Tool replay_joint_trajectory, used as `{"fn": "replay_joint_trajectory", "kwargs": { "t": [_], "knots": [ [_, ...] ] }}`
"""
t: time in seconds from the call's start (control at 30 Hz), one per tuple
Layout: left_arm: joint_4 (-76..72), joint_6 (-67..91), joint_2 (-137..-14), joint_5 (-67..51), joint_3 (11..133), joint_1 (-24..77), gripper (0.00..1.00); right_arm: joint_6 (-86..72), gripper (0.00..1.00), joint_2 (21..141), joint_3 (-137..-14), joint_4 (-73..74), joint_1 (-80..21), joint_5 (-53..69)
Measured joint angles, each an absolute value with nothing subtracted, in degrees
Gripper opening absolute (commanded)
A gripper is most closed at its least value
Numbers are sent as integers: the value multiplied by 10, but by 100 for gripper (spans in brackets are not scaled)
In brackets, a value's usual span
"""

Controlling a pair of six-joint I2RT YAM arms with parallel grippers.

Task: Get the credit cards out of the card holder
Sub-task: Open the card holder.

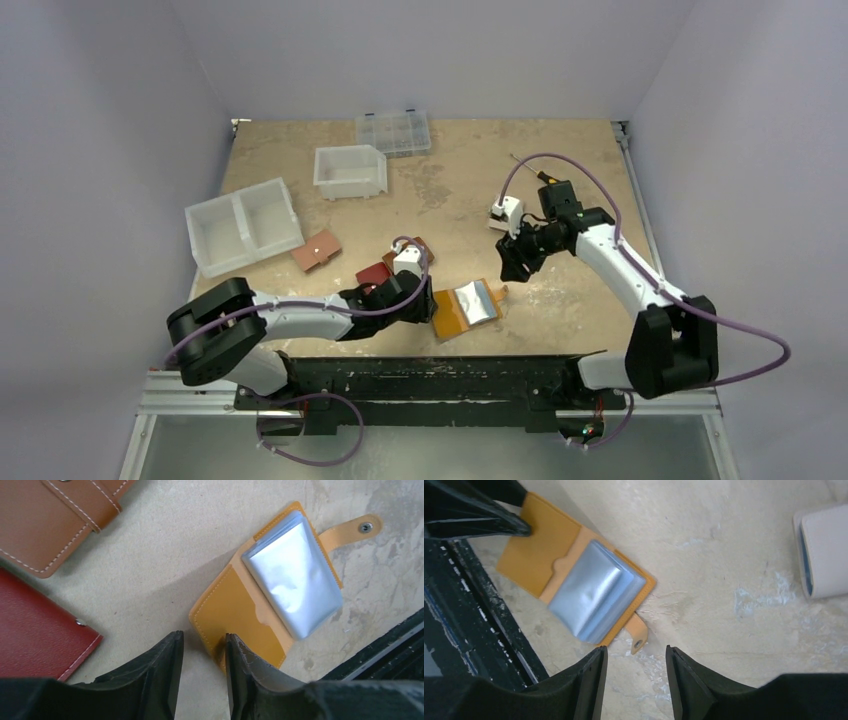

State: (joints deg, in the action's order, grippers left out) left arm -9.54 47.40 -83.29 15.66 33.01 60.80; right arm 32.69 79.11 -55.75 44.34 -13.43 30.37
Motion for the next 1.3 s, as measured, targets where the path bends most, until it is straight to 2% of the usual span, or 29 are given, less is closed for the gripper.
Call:
{"fn": "replay_joint_trajectory", "kwargs": {
  "t": [0.23,0.33,0.43,0.47,0.57,0.7,0.77,0.9,1.1,1.27,1.3],
  "knots": [
    [-55,444,-781,190,332,608,49,416,51,697,-541,458,-134,410],
    [-60,432,-717,203,317,608,64,447,52,641,-507,446,-134,441],
    [-83,423,-628,212,283,608,93,478,52,594,-477,435,-134,463],
    [-95,424,-596,215,266,608,97,493,52,587,-471,434,-134,468],
    [-138,435,-505,217,207,608,99,546,50,589,-462,437,-135,476],
    [-185,460,-429,205,151,608,93,576,40,612,-457,435,-134,466],
    [-200,470,-429,188,151,609,91,573,24,616,-454,427,-134,456],
    [-204,475,-496,180,197,648,85,541,1,621,-453,403,-134,444],
    [-206,469,-696,188,358,726,62,475,0,683,-453,378,-135,427],
    [-200,475,-801,214,383,728,32,397,0,736,-467,359,-146,394],
    [-190,477,-816,224,383,728,30,384,0,744,-470,352,-152,387]
  ]
}}
